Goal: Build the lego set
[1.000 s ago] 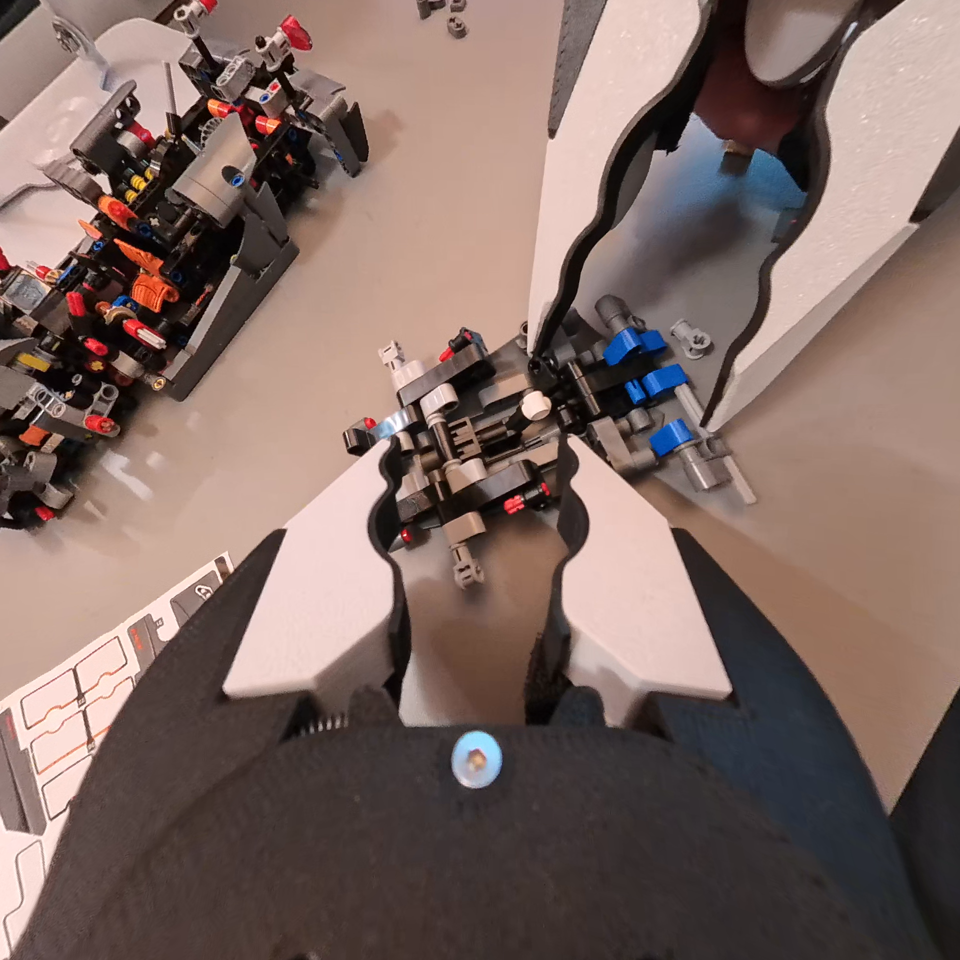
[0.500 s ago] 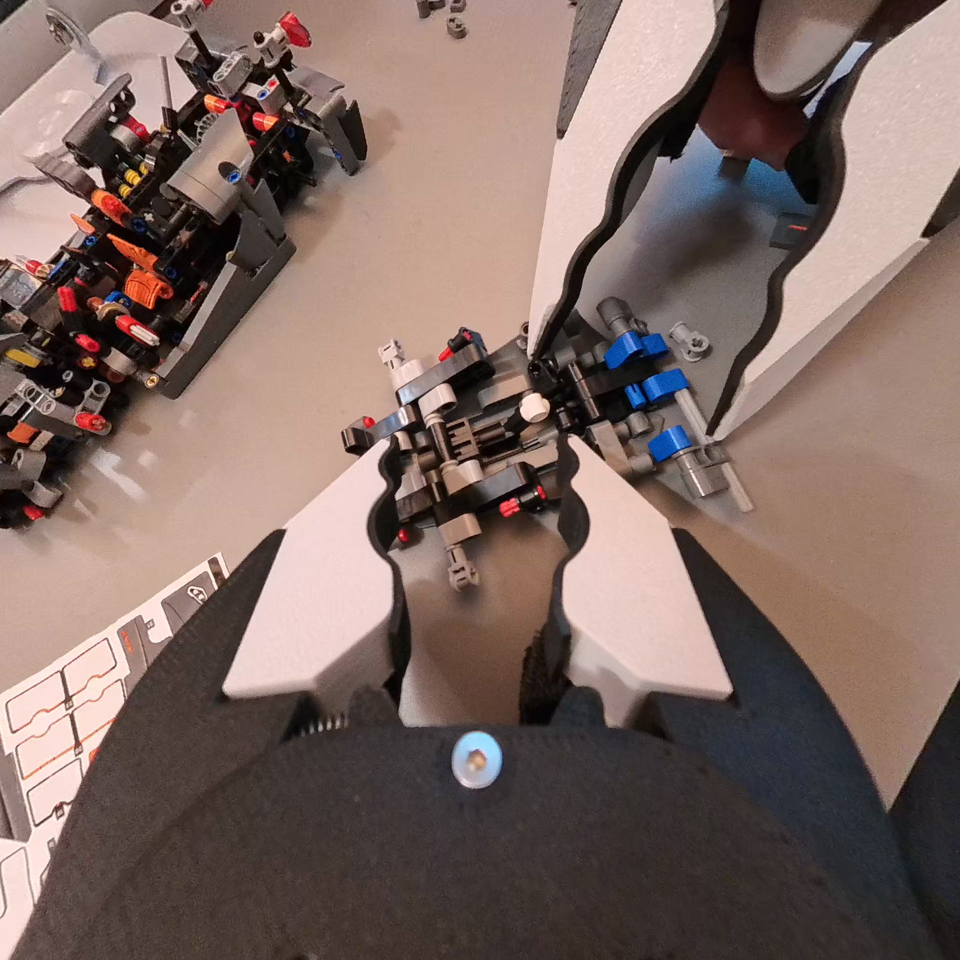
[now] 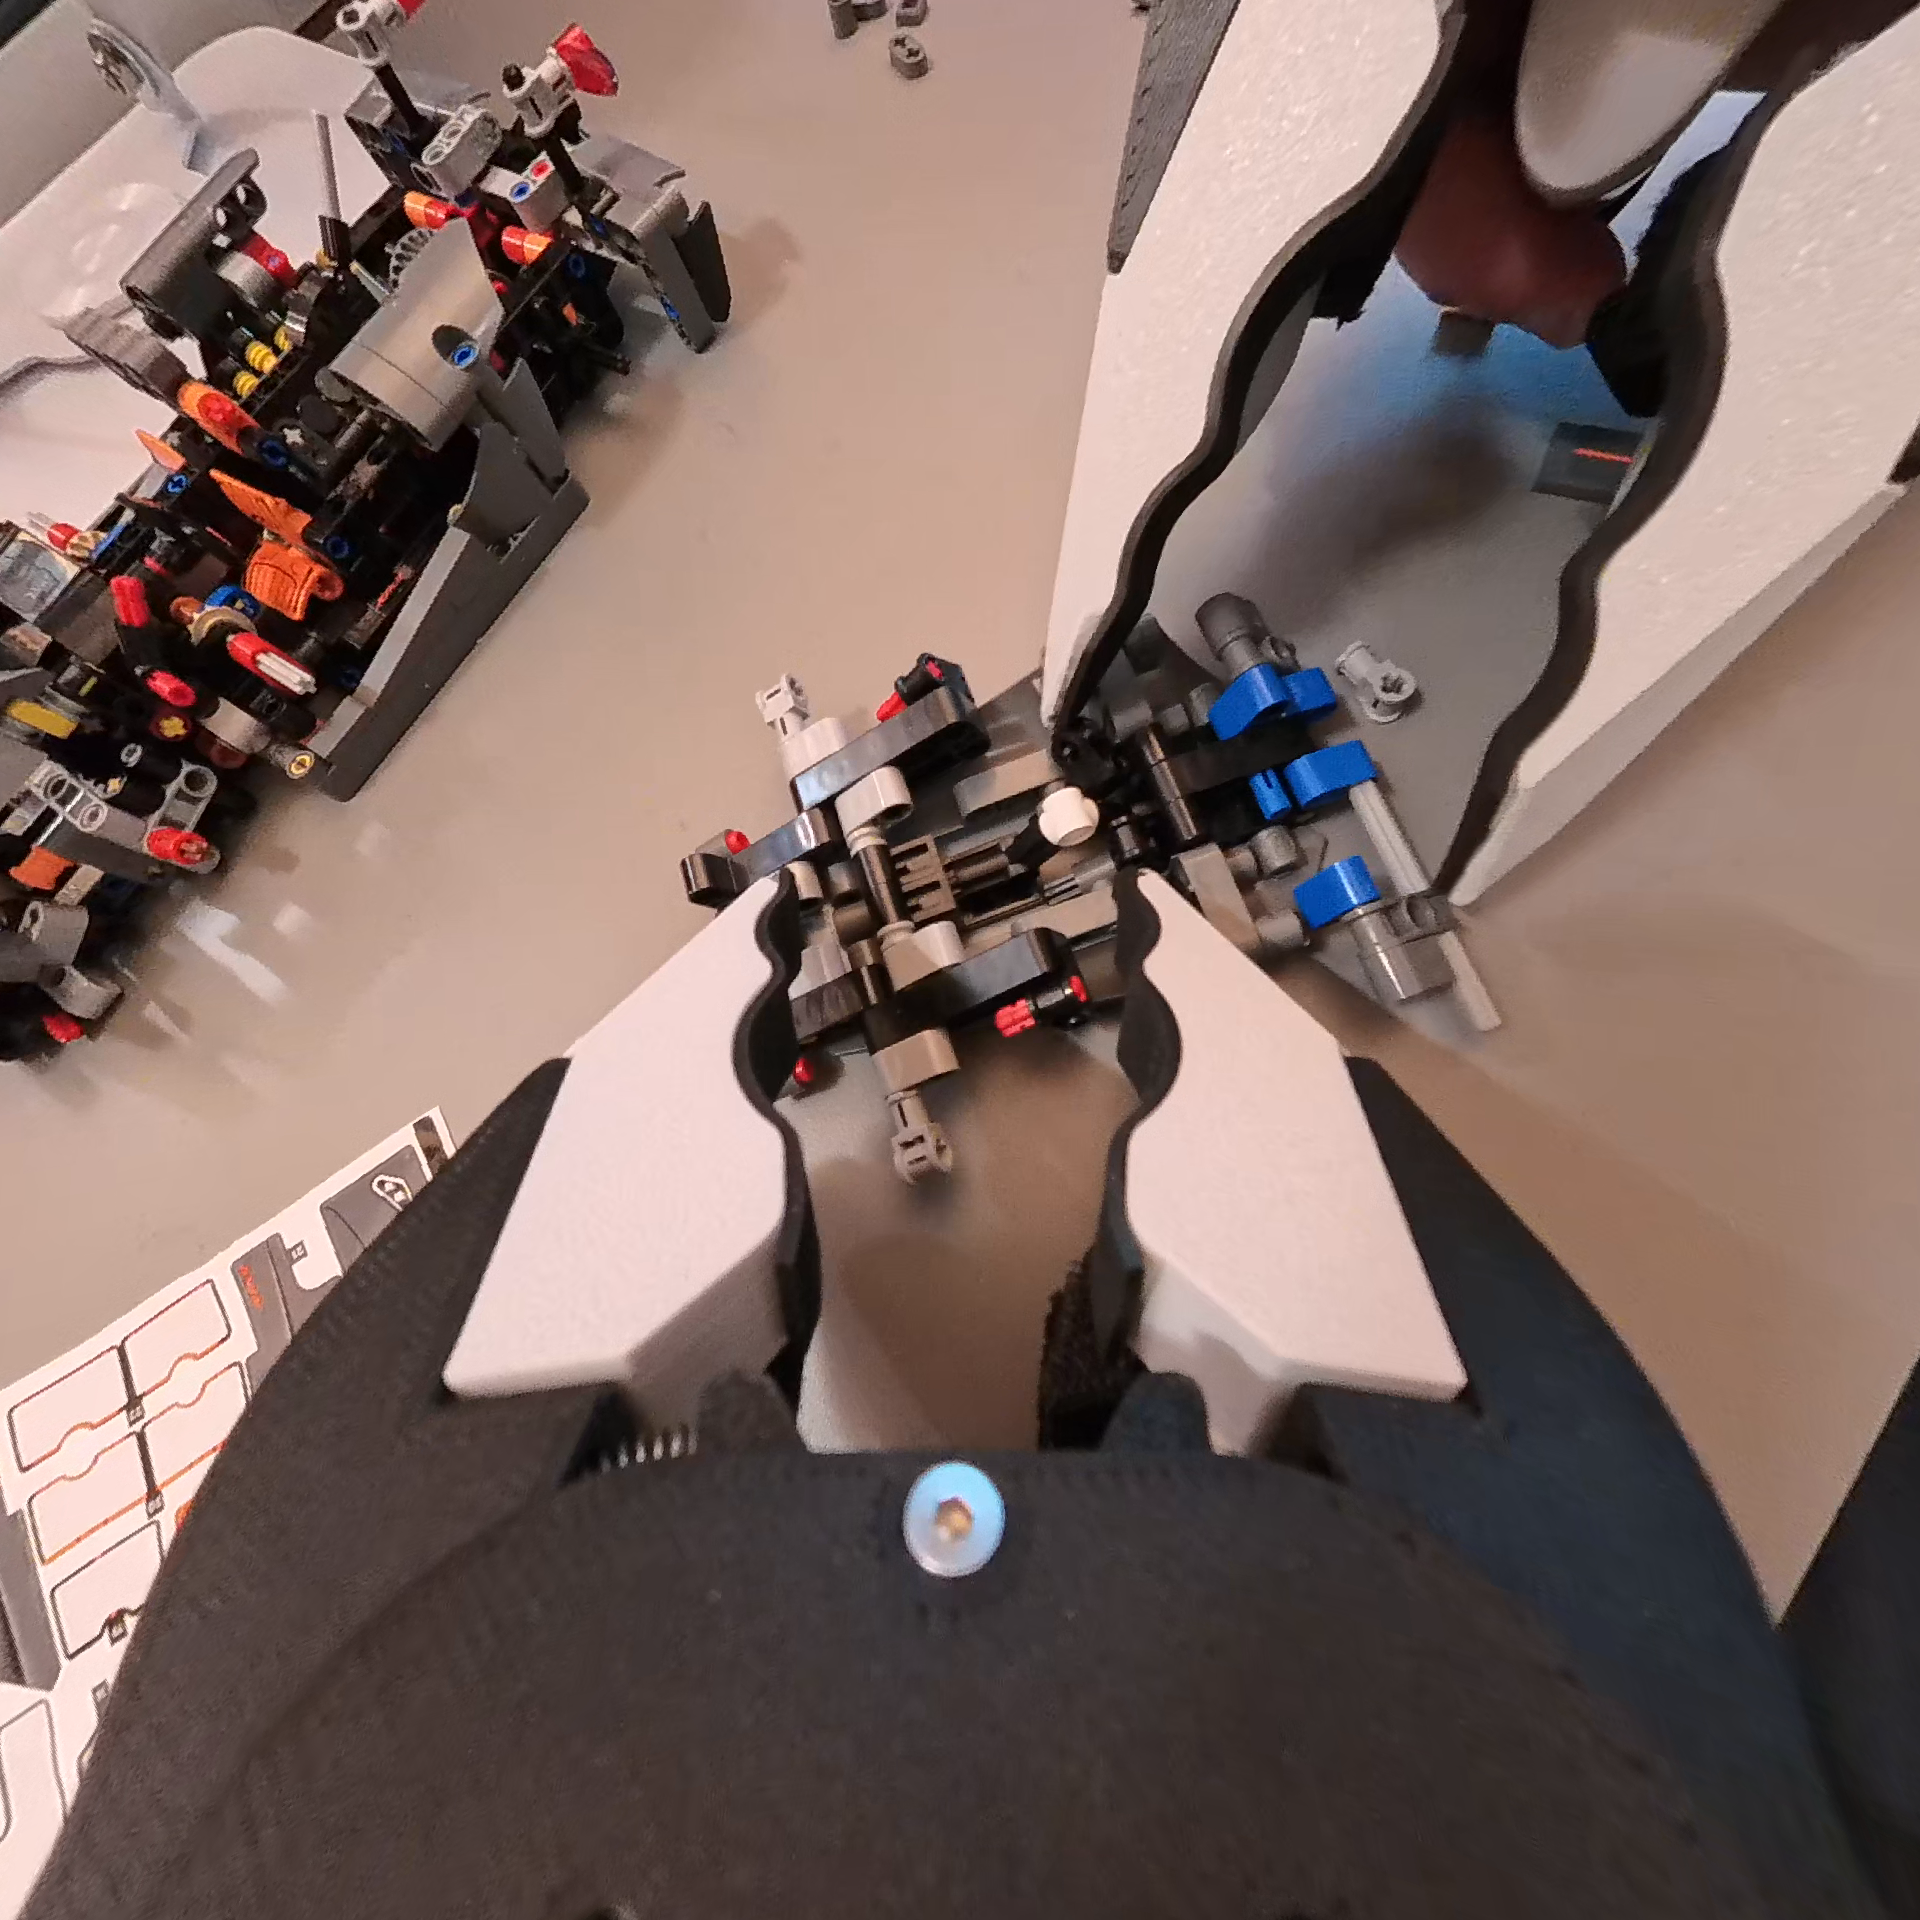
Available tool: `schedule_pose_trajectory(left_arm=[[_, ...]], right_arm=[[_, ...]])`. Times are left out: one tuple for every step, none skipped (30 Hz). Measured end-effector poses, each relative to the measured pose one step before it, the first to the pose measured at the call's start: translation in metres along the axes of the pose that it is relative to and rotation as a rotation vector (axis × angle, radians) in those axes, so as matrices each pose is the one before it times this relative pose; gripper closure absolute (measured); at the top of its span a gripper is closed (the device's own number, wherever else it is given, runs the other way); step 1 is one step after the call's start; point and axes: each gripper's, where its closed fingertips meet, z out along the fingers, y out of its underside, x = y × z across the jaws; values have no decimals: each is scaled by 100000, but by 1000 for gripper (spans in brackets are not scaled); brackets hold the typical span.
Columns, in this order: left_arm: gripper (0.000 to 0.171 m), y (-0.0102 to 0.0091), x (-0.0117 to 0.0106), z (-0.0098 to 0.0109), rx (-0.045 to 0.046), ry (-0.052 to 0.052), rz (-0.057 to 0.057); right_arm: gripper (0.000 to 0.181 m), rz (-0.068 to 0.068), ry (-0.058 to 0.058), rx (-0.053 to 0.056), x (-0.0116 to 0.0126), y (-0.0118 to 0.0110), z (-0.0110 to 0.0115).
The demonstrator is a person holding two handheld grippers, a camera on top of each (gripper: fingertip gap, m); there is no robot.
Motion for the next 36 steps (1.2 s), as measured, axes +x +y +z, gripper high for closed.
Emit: schedule_pose_trajectory(left_arm=[[113,-2,-4,1,12,-33,-7],[113,1,1,0,-4,-16,-42],[113,-7,7,6,-8,-20,-7],[113,10,7,3,-31,-32,2],[113,-2,-3,5,-34,-9,20],[113,-3,6,4,-34,-13,31],[113,-4,8,5,-28,8,40],[113,-8,10,-3,-52,29,24],[113,-9,-1,18,-72,54,107],[113,-20,13,9,-73,60,178],[113,-18,33,23,-78,173,145],[113,-51,38,46,52,143,143],[113,-51,49,45,42,154,137],[112,-21,18,31,-166,12,165],[112,4,-17,-6,-117,-9,49],[112,8,-40,-15,-38,-154,-40],[112,-2,-31,-12,20,-156,-35],[112,0,-11,-14,-6,-106,-76],[112,-4,-6,-10,-35,-116,-28],[112,1,-51,-27,-81,-339,141],[112,31,-59,-41,-284,-354,82],[111,24,-92,-69,-250,-396,-160],[110,37,-92,-81,-378,-504,50],[110,61,-101,-140,-520,-722,392],[111,97,-123,-150,-598,-977,516],[111,114,-70,-170,-363,-656,290],[110,113,-14,-159,-161,-235,-197],[110,96,-18,-159,-16,-203,-397],[110,106,-15,-150,50,-257,-357],[110,123,-10,-125,-173,-231,-183],[110,129,-10,-103,-156,-187,-46],[110,79,17,-75,10,-38,-160],[111,50,8,-43,35,-15,-127],[111,52,-7,-18,-191,-167,107],[111,42,-30,-17,-211,-207,188],[112,16,-11,9,-99,-20,10]], right_arm=[[113,2,-47,99,-22,-54,6],[113,-120,21,77,-18,-38,20],[113,-169,35,89,-31,-55,23],[112,-119,-51,142,-41,-57,20],[111,-138,-65,136,-56,-59,22],[111,-239,11,56,-38,-33,30],[111,-182,15,5,-14,-28,15],[111,52,-94,19,-8,-13,-1],[111,114,-194,153,-29,-31,-9],[111,3,-465,459,-86,-94,4],[111,-89,-517,515,-130,-116,38],[112,-367,-559,362,-174,-105,68],[112,-584,-77,-142,-106,-29,73],[112,-708,470,-396,8,33,39],[112,-203,180,-105,3,12,-6],[112,456,-246,141,-14,-23,-30],[112,321,-138,131,-4,-16,-22],[112,-71,103,159,11,-12,-63],[113,-12,103,244,33,-10,-103],[114,310,-27,369,50,-11,-157],[114,495,47,566,79,-36,-208],[114,525,279,1055,125,-112,-261],[114,686,299,1506,140,-167,-292],[114,999,290,1401,159,-129,-289],[114,990,553,796,199,-25,-265],[115,517,1066,219,262,72,-250],[115,347,1293,-42,295,123,-207],[116,836,921,-60,278,138,-186],[117,1317,510,166,228,104,-150],[118,1356,269,305,191,75,-116],[119,918,185,-46,126,123,-76],[120,294,430,-516,123,182,-34],[121,132,659,-823,151,233,0],[121,413,529,-847,145,229,25],[122,579,223,-562,99,161,33],[123,475,38,-293,46,92,43]])
